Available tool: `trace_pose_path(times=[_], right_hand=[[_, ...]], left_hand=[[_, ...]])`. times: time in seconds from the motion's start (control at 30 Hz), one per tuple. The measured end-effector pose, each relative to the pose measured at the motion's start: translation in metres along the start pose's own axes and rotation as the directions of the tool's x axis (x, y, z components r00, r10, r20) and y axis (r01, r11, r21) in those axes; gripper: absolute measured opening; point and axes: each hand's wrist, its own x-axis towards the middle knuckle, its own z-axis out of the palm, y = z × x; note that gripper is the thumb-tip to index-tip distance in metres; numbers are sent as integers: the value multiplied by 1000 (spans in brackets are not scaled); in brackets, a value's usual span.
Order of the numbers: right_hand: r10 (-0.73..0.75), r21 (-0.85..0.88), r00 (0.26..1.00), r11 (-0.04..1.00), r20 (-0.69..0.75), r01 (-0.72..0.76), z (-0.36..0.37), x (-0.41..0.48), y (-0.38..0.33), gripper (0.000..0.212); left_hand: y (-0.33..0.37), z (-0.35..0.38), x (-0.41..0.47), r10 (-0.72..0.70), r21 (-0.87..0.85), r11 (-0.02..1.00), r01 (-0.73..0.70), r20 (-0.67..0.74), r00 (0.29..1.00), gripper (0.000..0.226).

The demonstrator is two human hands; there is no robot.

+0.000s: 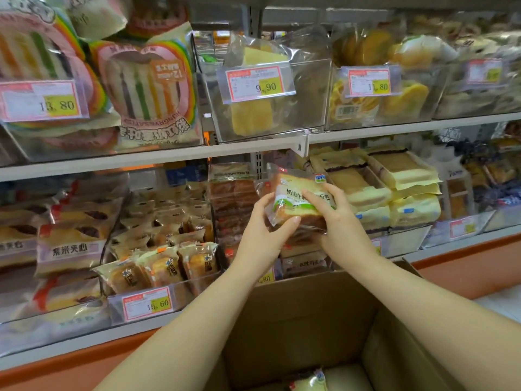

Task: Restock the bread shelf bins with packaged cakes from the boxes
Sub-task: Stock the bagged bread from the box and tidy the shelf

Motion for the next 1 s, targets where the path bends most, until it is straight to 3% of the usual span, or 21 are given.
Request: trace_pose_path(times=[0.17,0.33,0.5,0.6,0.67,0.77,0.87,1.0], right_hand=[[26,-48,998,998,-56,-29,8,32,6,78],[99,-193,993,975,-65,-110,20,66,11,76],[88,-270,996,959,-21,-90,39,100,9,73],[106,-375,994,923,34,-85,52,108,15,65],[77,-456,996,889,43,-49,53,105,17,69],[-175,-568,984,812,-15,135,55,95,17,85],[-278,-560,960,790,35,249,68,97,19,83],[-227,-516,962,812,153,274,70,117,18,77]], left_hand=[[7,-9,40,7,201,980,-9,11,1000,61],[13,-16,77,38,450,892,-40,14,999,54],[6,-25,101,18,598,801,-31,28,999,46],[-5,-35,96,25,734,679,-25,11,1000,48],[-8,-45,91,106,849,528,-19,-43,993,47],[-11,-65,94,196,954,301,5,-67,978,52],[-18,-77,104,100,969,243,49,-76,992,58],[-29,-78,109,34,975,218,29,-38,999,55]])
